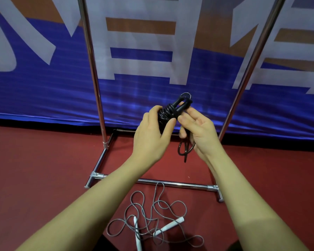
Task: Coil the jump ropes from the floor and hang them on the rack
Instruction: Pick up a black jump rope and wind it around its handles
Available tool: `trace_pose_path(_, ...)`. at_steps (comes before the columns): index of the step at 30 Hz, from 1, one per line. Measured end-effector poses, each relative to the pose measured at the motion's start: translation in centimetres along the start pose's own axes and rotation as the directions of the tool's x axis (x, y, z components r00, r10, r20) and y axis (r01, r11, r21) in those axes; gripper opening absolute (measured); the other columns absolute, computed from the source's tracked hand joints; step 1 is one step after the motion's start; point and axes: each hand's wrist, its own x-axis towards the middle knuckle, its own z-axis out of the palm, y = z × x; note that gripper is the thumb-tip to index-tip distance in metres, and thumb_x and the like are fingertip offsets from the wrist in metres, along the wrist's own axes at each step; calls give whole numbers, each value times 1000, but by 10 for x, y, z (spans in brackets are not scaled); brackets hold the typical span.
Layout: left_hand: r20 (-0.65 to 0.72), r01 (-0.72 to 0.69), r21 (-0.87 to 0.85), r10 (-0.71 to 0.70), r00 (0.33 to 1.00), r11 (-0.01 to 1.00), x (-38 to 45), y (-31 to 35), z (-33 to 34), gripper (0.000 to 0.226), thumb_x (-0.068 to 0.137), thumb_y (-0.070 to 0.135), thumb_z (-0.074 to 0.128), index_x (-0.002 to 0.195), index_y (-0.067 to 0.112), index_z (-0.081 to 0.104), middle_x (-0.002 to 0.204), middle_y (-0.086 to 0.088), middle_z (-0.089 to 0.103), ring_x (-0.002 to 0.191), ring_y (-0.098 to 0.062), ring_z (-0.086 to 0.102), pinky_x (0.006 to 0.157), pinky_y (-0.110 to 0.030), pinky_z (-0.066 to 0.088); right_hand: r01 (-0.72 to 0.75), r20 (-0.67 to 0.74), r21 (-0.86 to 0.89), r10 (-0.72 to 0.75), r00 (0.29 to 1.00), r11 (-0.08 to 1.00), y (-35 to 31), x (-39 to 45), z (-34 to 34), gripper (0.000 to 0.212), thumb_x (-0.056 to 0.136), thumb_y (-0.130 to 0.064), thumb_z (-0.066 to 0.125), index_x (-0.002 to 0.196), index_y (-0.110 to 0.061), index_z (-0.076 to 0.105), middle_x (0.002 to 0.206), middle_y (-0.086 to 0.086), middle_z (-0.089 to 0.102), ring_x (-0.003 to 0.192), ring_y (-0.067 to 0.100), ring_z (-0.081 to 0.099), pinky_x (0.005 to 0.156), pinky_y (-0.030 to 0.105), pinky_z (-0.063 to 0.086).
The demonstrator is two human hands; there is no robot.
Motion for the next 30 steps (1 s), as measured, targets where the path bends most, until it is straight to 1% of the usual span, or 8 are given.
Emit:
trace_pose_path(6, 62, 108, -133, -101, 993, 985, 5, -3, -3, 34, 86, 55, 50, 102, 24, 52, 92, 5, 69, 84, -15, 61, 75, -33, 47, -12, 37, -85, 15, 999, 996, 0, -2, -9, 37, 90, 3, 54, 122, -15, 57, 109, 1, 69, 45, 8, 37, 61, 22, 44)
trace_pose_path(11, 248, 390, -495, -304, 920, 776, 17, 1, -11, 37, 81, 48, 67, 84, 12, 56, 63, 4, 66, 46, -11, 44, 45, -23, 32, 13, 83, -113, -4, 997, 993, 5, -2, -12, 45, 84, -6, 58, 128, -7, 52, 95, -1, 69, 43, 6, 36, 57, 22, 41)
trace_pose_path(15, 433, 470, -610, -229, 872, 638, 15, 5, -12, 58, 56, 47, 81, 89, 16, 44, 63, -5, 58, 42, -13, 37, 43, -22, 21, -20, 60, 39, 18, 998, 999, 5, 0, -14, 51, 80, -11, 58, 129, -1, 47, 99, 0, 68, 44, 9, 42, 55, 19, 40)
trace_pose_path(18, 570, 540, -560, -181, 801, 628, 15, 2, -14, 47, 63, 29, 77, 89, 18, 39, 60, -3, 53, 40, -12, 38, 43, -21, 22, -28, 40, 34, 27, 999, 999, 2, 1, -19, 60, 80, -12, 60, 134, 6, 42, 82, -6, 69, 44, 9, 43, 59, 19, 44)
trace_pose_path(21, 644, 595, -552, -155, 749, 584, 15, -2, -16, 45, 68, 27, 76, 88, 18, 36, 65, -6, 55, 45, -14, 45, 42, -21, 28, -23, -12, 29, 24, 1000, 999, 0, -1, -20, 53, 78, -6, 68, 127, 3, 50, 92, 1, 72, 42, 8, 43, 59, 15, 45)
trace_pose_path(23, 605, 562, -562, -161, 780, 607, 13, -3, -14, 43, 71, 26, 80, 86, 18, 40, 70, -6, 61, 54, -16, 55, 46, -24, 38, -26, -56, 41, 28, 998, 999, 1, -1, -17, 38, 80, -4, 65, 118, -2, 57, 91, 2, 72, 42, 8, 41, 55, 16, 43)
trace_pose_path(26, 439, 410, -509, -182, 880, 756, 13, -5, -13, 22, 79, 26, 75, 90, 17, 59, 80, 3, 64, 69, -9, 57, 64, -21, 43, -22, -99, 64, 28, 995, 998, 1, -1, -13, 24, 84, 3, 58, 104, -10, 62, 89, 0, 72, 41, 8, 41, 50, 18, 40)
trace_pose_path(30, 239, 295, -447, -206, 949, 844, 9, -7, -10, 34, 81, 29, 74, 112, 20, 61, 90, 5, 66, 76, 1, 58, 72, -18, 45, -30, -85, 66, 36, 996, 997, 3, -1, -10, 24, 85, 4, 57, 102, -13, 60, 90, -2, 71, 42, 9, 42, 51, 16, 41)
